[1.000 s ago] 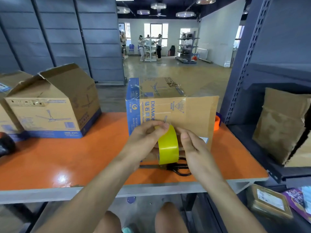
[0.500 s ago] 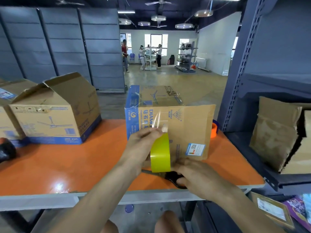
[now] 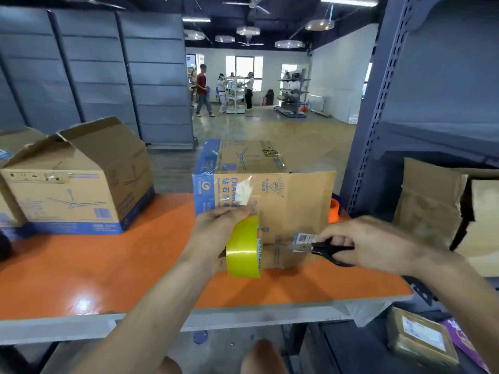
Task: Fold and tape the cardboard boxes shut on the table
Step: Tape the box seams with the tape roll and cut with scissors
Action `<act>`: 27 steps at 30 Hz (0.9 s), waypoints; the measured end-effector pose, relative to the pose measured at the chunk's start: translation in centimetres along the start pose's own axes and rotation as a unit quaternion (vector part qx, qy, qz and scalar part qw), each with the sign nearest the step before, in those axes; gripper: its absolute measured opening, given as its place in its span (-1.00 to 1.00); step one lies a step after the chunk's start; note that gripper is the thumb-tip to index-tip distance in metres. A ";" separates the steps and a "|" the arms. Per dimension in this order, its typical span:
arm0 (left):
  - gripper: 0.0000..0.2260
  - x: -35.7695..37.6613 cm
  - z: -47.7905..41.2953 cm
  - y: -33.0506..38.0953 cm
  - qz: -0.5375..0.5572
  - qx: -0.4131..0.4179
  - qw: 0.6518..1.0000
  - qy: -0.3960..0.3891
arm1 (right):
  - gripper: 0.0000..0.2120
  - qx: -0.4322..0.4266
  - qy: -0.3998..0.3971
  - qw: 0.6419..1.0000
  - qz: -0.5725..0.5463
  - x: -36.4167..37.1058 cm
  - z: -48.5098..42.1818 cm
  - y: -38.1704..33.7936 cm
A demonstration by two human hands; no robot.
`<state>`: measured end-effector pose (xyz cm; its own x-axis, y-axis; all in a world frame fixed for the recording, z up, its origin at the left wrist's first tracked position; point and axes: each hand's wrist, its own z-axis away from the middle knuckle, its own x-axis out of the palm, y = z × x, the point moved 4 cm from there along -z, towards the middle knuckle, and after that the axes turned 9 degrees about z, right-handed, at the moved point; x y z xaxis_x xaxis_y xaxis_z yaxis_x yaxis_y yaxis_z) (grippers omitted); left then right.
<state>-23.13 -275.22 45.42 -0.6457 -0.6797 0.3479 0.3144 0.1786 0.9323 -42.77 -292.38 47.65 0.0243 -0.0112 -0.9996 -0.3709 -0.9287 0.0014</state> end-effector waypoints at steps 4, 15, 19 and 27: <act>-0.89 -0.1 0.1 -0.1 0.004 0.000 1.000 0.006 | -0.51 -0.005 0.044 0.997 -0.061 -3.7 1.8 3.1; -0.82 0.1 0.7 0.1 -0.029 0.033 0.999 0.023 | -0.61 -0.051 -0.011 0.993 -0.108 -6.1 -3.0 0.5; -0.81 0.1 0.4 0.0 -0.029 0.033 0.999 0.027 | -0.61 -0.063 -0.028 0.985 -0.156 -6.5 -4.0 0.3; -0.91 -0.1 0.0 -0.2 -0.015 0.003 1.000 -0.004 | -0.62 -0.071 -0.052 0.979 -0.182 -6.8 -5.1 0.0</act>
<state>-23.10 -275.21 45.24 -0.6603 -0.6788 0.3214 0.2909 0.1634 0.9427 -38.19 -294.18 54.62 0.0329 0.3616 -0.9318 -0.2216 -0.9064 -0.3595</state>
